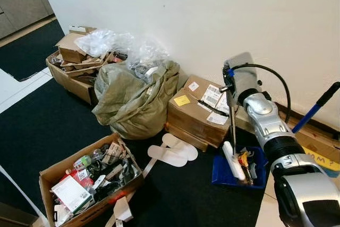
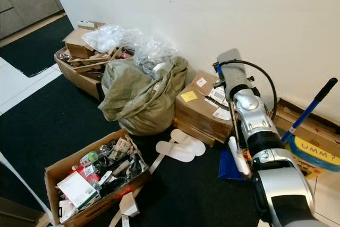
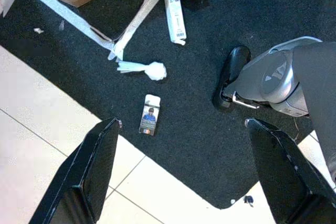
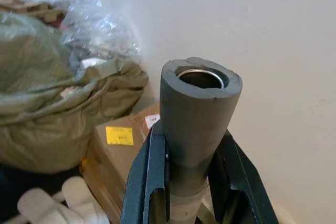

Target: Sweep floor

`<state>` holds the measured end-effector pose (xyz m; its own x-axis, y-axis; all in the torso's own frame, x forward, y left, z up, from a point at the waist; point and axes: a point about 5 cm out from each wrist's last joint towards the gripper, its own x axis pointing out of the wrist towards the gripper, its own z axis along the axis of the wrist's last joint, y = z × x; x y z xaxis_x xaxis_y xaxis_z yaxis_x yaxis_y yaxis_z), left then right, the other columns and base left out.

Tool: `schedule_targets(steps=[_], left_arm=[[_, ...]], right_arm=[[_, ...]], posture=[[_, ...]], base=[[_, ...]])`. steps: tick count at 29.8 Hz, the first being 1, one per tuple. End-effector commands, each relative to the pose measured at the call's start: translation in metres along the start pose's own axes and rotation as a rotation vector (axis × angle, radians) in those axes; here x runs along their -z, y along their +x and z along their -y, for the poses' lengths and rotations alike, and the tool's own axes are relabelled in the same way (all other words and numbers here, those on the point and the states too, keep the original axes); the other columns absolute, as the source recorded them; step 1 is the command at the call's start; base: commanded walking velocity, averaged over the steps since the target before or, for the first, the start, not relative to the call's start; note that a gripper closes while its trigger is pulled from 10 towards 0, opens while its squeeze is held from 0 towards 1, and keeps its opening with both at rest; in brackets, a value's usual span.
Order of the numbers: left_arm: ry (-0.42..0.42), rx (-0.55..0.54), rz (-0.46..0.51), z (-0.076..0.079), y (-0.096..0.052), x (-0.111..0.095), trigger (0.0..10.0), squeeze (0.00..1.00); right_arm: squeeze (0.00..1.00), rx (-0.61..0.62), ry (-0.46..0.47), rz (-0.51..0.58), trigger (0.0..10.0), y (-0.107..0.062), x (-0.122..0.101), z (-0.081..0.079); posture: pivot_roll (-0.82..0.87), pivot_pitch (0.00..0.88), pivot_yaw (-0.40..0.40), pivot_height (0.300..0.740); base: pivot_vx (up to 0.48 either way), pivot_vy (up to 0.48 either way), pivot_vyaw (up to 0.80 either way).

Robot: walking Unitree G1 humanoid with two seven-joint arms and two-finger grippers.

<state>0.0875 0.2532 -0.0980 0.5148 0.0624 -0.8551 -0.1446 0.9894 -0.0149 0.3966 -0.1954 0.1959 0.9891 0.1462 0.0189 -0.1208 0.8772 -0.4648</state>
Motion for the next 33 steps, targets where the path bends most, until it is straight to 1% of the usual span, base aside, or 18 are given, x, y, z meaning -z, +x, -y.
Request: schedule_targets(steps=[1,3,4,5,6,8,13,14,15,16,18,19,22,24,28,33], left_arm=[[-0.021,-0.002,-0.035,0.002,-0.002,0.010,10.0,0.00],[-0.023,-0.005,-0.038,0.003,-0.002,0.010,10.0,0.00],[-0.023,-0.005,-0.038,0.003,-0.002,0.010,10.0,0.00],[-0.024,-0.005,-0.039,0.003,-0.001,0.010,10.0,0.00],[-0.024,-0.005,-0.039,0.003,-0.001,0.010,10.0,0.00],[-0.025,-0.006,-0.041,0.003,-0.001,0.010,10.0,0.00],[-0.025,-0.006,-0.040,0.003,-0.001,0.010,10.0,0.00],[-0.026,-0.006,-0.040,0.003,-0.001,0.010,10.0,0.00],[-0.026,-0.006,-0.040,0.003,-0.001,0.010,10.0,0.00],[-0.026,-0.006,-0.039,0.002,-0.001,0.009,10.0,0.00],[-0.026,-0.006,-0.038,0.002,-0.001,0.009,10.0,0.00],[-0.026,-0.006,-0.038,0.002,-0.001,0.009,10.0,0.00],[-0.021,-0.006,-0.039,0.002,-0.001,0.009,10.0,0.00],[-0.021,-0.006,-0.039,0.002,-0.001,0.009,10.0,0.00],[-0.020,-0.007,-0.039,0.001,-0.001,0.008,10.0,0.00],[-0.020,-0.007,-0.039,0.001,-0.001,0.008,10.0,0.00]], right_arm=[[0.00,-0.024,-0.028,-0.012,10.0,0.000,0.001,-0.003],[0.00,-0.021,-0.037,-0.053,10.0,-0.001,0.006,0.000],[0.00,-0.021,-0.037,-0.053,10.0,-0.001,0.006,0.000],[0.00,-0.023,-0.032,-0.081,10.0,-0.002,0.011,0.001],[0.00,-0.023,-0.032,-0.081,10.0,-0.002,0.011,0.001],[0.00,-0.028,-0.015,-0.115,10.0,-0.004,0.016,0.001],[0.00,-0.043,-0.011,-0.135,10.0,-0.004,0.019,0.000],[0.00,-0.071,-0.006,-0.171,10.0,-0.006,0.025,-0.003],[0.00,-0.071,-0.006,-0.171,10.0,-0.006,0.025,-0.003],[0.00,-0.093,-0.004,-0.200,10.0,-0.008,0.029,-0.004],[0.00,-0.105,-0.003,-0.218,10.0,-0.009,0.032,-0.005],[0.00,-0.105,-0.003,-0.218,10.0,-0.009,0.032,-0.005],[0.00,-0.138,-0.009,-0.288,10.0,-0.014,0.041,-0.001],[0.00,-0.145,-0.010,-0.295,10.0,-0.015,0.042,-0.001],[0.00,-0.198,0.001,-0.342,10.0,-0.018,0.048,-0.004],[0.00,-0.212,0.002,-0.353,10.0,-0.019,0.049,-0.005]], posture=[[-0.04,0.105,0.002,0.740],[-0.04,0.107,0.000,0.740],[-0.04,0.107,0.000,0.740],[-0.04,0.107,0.000,0.740],[-0.04,0.107,0.000,0.740],[-0.04,0.108,-0.001,0.740],[-0.04,0.110,0.000,0.740],[-0.04,0.111,0.001,0.740],[-0.04,0.111,0.001,0.740],[-0.04,0.114,0.002,0.740],[-0.04,0.114,0.002,0.740],[-0.04,0.114,0.002,0.740],[-0.04,0.117,0.008,0.740],[-0.04,0.118,0.007,0.740],[-0.04,0.122,0.008,0.740],[-0.04,0.122,0.008,0.740]], base=[[0.000,0.000,0.00],[0.000,0.000,0.00],[0.000,0.000,0.00],[0.000,0.000,0.00],[0.000,0.000,0.00],[0.000,0.000,0.00],[0.000,0.000,0.00],[0.000,0.000,0.00],[0.000,0.000,0.00],[0.000,0.000,0.00],[0.000,0.000,0.00],[0.000,0.000,0.00],[0.000,0.000,0.00],[0.000,0.000,0.00],[0.000,0.000,0.00],[0.000,0.000,0.00]])
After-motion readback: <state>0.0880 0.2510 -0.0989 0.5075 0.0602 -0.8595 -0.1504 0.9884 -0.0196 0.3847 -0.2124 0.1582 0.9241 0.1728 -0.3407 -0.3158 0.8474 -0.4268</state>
